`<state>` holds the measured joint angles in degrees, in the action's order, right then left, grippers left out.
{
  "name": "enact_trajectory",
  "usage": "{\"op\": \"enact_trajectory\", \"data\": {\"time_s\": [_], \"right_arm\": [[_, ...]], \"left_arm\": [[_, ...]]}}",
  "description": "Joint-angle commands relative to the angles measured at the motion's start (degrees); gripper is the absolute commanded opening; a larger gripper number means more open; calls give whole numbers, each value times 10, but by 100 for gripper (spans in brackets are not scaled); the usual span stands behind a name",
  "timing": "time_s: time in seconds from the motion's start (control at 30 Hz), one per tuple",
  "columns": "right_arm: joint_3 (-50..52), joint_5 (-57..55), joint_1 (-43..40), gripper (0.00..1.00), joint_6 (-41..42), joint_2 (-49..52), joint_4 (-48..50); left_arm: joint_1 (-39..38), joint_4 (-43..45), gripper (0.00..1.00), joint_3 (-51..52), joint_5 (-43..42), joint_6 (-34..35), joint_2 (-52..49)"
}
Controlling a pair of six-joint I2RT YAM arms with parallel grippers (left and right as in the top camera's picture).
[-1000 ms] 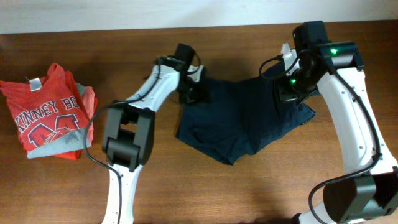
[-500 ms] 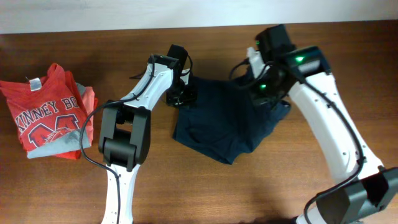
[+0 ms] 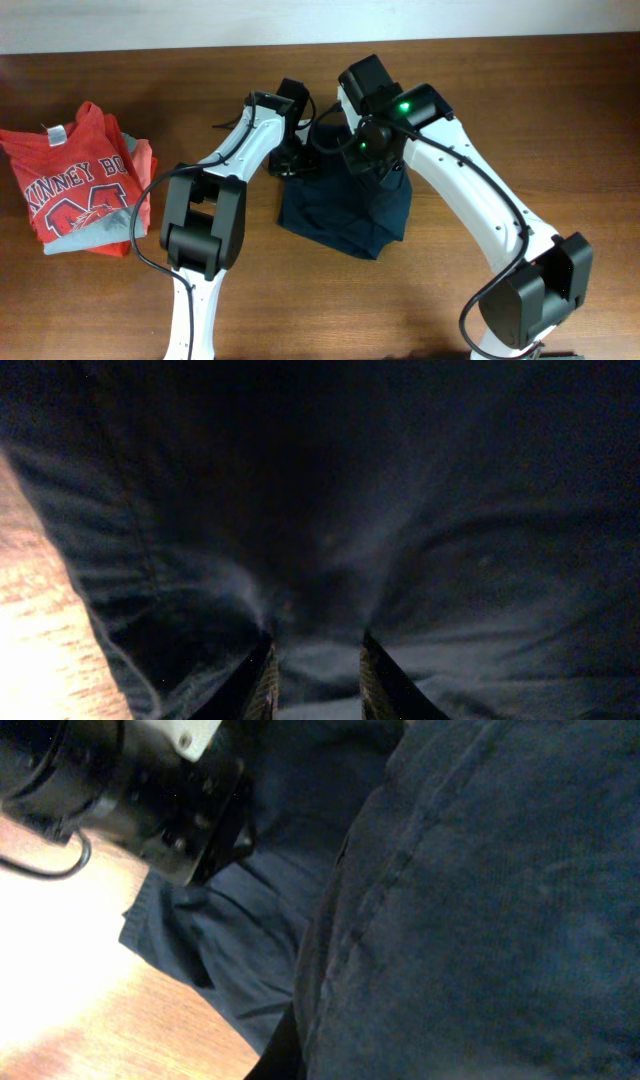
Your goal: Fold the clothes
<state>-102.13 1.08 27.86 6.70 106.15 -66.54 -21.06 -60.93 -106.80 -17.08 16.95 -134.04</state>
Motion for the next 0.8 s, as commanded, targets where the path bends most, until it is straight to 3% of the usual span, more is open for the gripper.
{"op": "enact_trajectory", "data": {"time_s": [0.0, 0.13, 0.4, 0.77], "right_arm": [[-14, 3, 3, 4, 18, 0, 13], [-14, 4, 3, 4, 18, 0, 21], [-14, 20, 3, 4, 18, 9, 23], [-14, 39, 31, 4, 18, 45, 35]], "left_arm": [[10, -14, 28, 11, 27, -27, 40], [20, -23, 29, 11, 35, -37, 78], [36, -57, 43, 11, 80, -38, 143], [119, -82, 43, 11, 110, -38, 148]]}}
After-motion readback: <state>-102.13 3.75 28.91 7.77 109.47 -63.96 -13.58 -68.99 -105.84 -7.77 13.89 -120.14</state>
